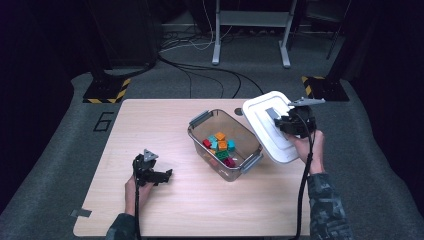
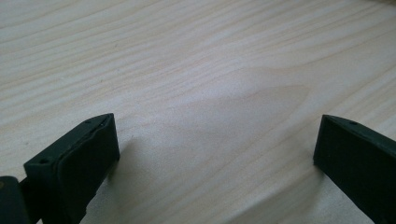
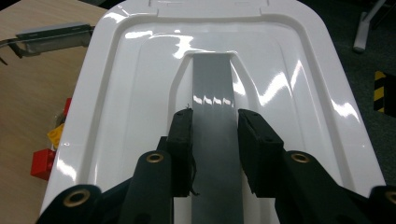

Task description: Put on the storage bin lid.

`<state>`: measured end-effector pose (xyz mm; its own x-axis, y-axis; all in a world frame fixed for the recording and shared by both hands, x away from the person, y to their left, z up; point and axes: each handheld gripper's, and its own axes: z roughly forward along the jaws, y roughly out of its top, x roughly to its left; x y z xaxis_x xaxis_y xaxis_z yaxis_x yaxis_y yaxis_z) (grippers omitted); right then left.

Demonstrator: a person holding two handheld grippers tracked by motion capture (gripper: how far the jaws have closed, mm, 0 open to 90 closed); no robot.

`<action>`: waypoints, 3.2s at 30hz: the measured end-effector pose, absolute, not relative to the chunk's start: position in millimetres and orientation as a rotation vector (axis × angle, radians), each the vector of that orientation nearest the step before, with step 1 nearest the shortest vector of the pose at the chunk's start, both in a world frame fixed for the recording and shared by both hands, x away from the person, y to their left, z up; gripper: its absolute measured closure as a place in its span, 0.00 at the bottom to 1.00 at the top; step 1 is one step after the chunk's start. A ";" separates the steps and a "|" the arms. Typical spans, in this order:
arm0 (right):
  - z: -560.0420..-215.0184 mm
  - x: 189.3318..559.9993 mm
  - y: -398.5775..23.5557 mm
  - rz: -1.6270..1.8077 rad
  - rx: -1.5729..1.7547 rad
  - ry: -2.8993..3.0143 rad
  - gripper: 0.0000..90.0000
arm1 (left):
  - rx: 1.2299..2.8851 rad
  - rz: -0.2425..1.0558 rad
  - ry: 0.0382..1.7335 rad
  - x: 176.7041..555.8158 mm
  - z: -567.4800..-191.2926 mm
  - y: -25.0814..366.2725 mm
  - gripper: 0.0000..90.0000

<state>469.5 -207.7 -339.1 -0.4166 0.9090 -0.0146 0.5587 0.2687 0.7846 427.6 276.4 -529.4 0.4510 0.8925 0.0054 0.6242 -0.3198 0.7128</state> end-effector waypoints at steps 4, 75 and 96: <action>-338.1 469.7 -198.8 1.004 1.296 2.095 0.74 | 2.057 0.536 1.264 427.7 -529.5 276.4 0.00; -378.1 484.7 -50.4 0.978 1.115 2.414 0.74 | 2.055 0.537 1.262 427.7 -529.7 276.4 0.00; -384.6 485.6 -52.5 0.999 1.129 2.385 0.56 | 2.052 0.540 1.260 427.8 -529.9 276.3 0.00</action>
